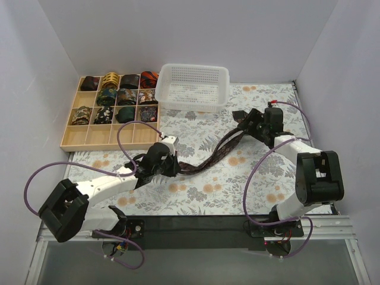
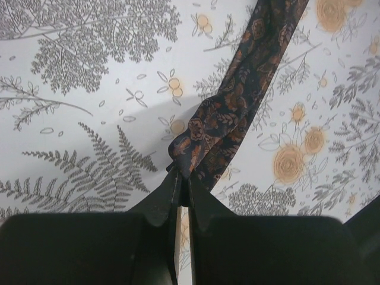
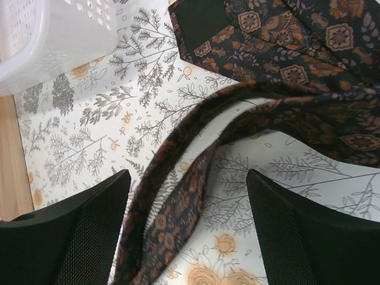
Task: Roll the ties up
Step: Flatten the tie
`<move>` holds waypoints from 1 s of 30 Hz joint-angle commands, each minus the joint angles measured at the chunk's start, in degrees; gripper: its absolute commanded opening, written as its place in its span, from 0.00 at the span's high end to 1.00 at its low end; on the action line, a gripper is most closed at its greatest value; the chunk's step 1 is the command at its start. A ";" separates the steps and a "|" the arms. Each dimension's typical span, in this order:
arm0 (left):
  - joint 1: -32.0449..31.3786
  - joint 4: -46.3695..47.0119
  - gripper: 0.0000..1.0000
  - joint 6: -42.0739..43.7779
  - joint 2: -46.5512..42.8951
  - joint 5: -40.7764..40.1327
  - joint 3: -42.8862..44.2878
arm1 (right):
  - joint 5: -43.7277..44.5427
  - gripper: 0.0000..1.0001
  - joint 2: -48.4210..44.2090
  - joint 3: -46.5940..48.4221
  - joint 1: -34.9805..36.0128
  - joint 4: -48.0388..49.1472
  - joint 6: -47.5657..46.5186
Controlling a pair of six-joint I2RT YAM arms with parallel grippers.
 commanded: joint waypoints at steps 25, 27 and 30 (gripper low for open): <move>-0.46 -17.17 1.00 11.22 -21.62 5.52 -5.90 | 18.72 0.29 10.25 15.02 3.14 -23.16 9.10; -0.46 -17.25 1.00 10.87 -22.58 5.26 -6.51 | 18.73 0.29 11.04 15.55 2.97 -24.04 9.18; -0.46 -17.52 1.00 10.43 -23.20 4.47 -6.51 | 18.02 0.30 12.45 16.25 2.52 -24.57 9.27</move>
